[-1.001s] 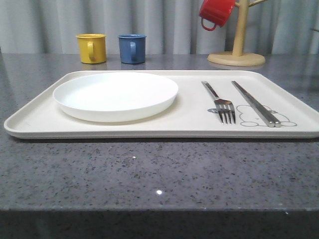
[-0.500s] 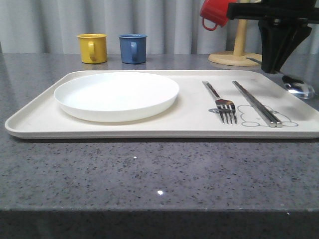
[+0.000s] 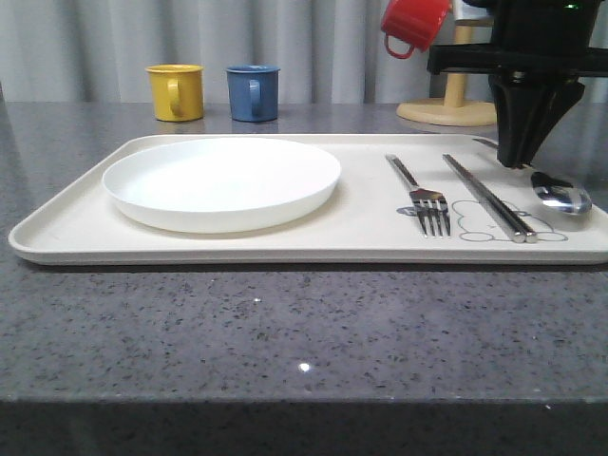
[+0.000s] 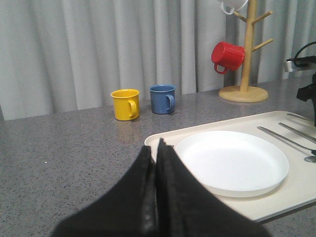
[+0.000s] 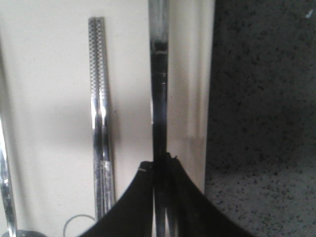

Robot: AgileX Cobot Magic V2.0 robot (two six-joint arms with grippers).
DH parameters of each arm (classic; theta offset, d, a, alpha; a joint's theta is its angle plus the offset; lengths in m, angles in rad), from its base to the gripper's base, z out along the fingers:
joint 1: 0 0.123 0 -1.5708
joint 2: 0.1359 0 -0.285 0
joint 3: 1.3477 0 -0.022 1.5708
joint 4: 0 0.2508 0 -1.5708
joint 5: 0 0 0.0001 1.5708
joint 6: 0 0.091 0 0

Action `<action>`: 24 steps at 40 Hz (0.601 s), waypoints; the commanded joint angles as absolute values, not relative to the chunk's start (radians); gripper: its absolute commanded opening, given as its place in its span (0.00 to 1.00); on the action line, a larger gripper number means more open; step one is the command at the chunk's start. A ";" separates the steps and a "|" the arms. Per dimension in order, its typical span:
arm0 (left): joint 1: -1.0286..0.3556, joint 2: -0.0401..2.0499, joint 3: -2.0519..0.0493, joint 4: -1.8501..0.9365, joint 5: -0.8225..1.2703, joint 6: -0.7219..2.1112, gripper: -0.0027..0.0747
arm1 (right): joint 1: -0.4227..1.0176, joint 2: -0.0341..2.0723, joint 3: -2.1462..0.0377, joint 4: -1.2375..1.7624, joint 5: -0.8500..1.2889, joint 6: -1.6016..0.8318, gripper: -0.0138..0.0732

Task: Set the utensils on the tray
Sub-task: 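Lower the spoon onto the tray beside the chopsticks and release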

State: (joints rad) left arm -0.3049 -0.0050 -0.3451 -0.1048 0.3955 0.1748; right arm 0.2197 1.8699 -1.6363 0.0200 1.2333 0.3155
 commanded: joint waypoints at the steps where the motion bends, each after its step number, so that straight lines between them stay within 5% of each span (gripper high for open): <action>1: -0.304 0.009 -0.370 -0.115 0.322 0.167 0.01 | 0.217 1.817 -1.666 0.000 1.335 0.316 0.18; 24: -0.304 0.009 -0.370 -0.115 0.322 0.167 0.01 | 0.217 1.817 -1.624 -0.012 1.318 0.316 0.18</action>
State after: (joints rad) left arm -0.3049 -0.0050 -0.3451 -0.1048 0.3955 0.1748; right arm 0.2197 1.8699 -1.6029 0.0064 1.2296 0.3164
